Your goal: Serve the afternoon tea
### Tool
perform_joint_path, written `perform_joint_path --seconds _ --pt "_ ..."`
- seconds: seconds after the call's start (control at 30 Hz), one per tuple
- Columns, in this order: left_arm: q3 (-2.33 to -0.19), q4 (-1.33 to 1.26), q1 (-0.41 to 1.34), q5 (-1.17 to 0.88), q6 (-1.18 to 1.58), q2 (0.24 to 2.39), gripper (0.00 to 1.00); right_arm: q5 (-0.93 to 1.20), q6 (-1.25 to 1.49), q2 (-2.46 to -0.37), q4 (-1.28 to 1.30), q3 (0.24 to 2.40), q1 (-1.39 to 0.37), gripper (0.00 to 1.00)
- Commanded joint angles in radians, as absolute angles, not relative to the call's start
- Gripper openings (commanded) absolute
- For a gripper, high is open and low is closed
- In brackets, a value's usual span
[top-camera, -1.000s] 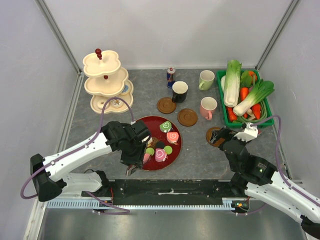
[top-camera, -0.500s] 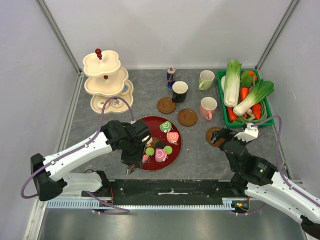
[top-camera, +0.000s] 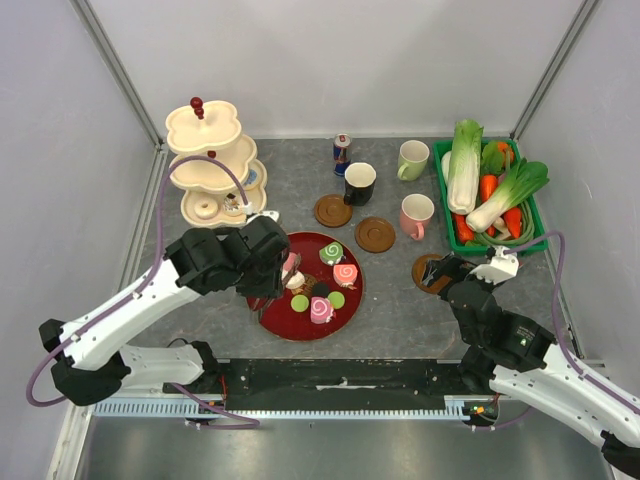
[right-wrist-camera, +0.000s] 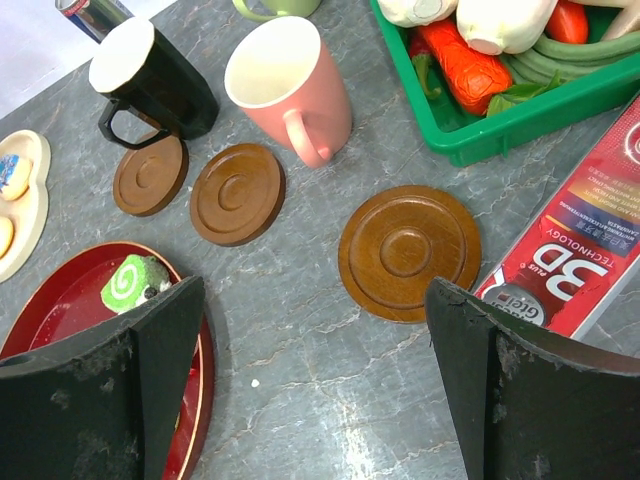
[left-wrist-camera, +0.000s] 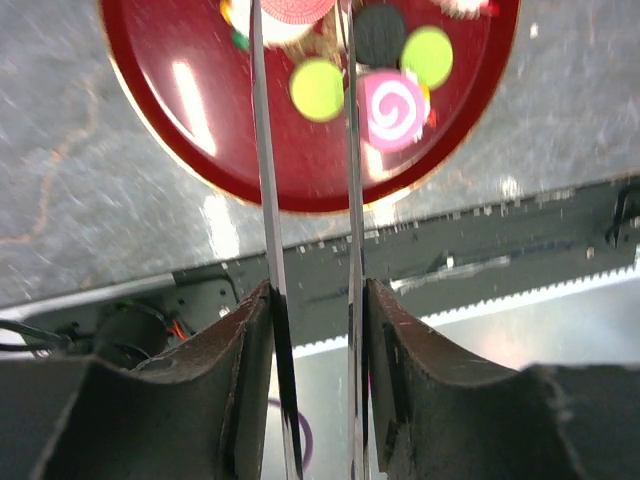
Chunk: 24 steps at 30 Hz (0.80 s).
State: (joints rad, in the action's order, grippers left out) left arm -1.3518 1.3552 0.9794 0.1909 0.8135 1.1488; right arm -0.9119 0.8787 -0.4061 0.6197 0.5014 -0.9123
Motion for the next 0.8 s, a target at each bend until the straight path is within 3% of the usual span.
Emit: perform_joint_path --seconds 0.0,0.23,0.77 --pt "-1.428 1.338 0.971 0.411 0.835 1.124 0.43 -0.956 0.876 -0.407 0.621 0.522 -0.913 0.98" --pt "-1.402 1.106 0.747 0.365 0.704 1.069 0.44 -0.971 0.838 -0.42 0.614 0.555 -0.913 0.98" --pt "-1.439 0.943 0.24 0.206 0.555 1.075 0.45 -0.999 0.804 -0.44 0.607 0.592 -0.913 0.98"
